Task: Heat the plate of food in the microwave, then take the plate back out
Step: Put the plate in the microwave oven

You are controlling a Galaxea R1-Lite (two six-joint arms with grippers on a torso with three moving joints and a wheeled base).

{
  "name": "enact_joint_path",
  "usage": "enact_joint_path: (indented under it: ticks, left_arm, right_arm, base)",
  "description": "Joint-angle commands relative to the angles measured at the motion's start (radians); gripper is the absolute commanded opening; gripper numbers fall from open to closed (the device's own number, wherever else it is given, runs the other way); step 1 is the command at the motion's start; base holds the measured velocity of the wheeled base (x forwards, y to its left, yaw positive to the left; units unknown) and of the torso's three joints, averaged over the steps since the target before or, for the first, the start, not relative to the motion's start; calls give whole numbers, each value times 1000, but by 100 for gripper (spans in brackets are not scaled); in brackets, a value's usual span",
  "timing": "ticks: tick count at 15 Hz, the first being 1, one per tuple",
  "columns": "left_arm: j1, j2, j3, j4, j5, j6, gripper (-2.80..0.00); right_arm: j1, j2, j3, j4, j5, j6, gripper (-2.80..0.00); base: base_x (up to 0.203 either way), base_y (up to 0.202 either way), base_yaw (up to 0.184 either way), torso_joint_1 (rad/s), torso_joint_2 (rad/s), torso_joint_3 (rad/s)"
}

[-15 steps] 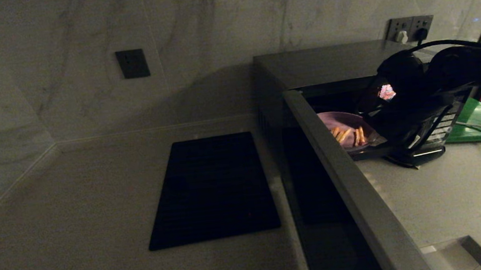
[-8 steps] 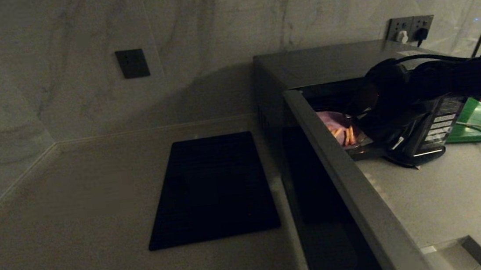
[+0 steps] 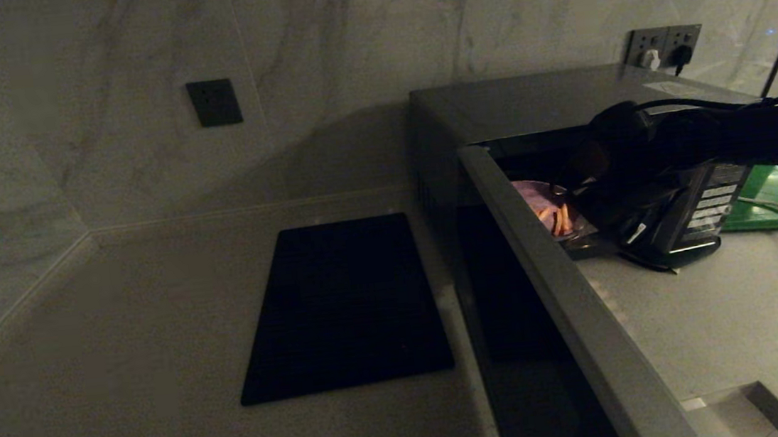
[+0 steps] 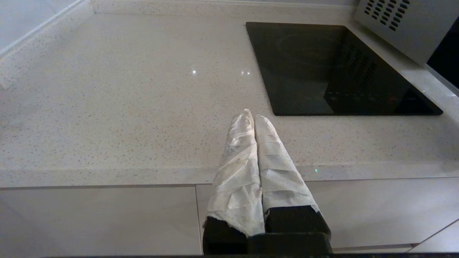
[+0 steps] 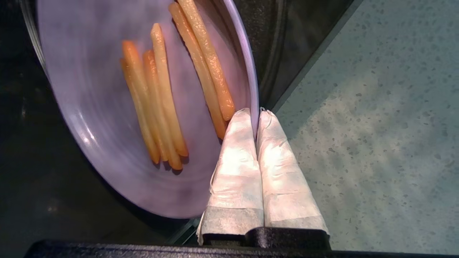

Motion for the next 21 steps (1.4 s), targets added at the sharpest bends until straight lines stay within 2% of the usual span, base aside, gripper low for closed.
enact_joint_path:
  ticks: [1, 21]
  left_arm:
    - [0, 0, 0, 0, 1, 0, -280]
    - [0, 0, 0, 0, 1, 0, -280]
  right_arm:
    - [0, 6, 0, -20, -14, 2, -280]
    - [-15, 43, -2, -41, -43, -16, -280]
  base:
    - [0, 0, 0, 0, 0, 0]
    - [0, 0, 0, 0, 0, 0]
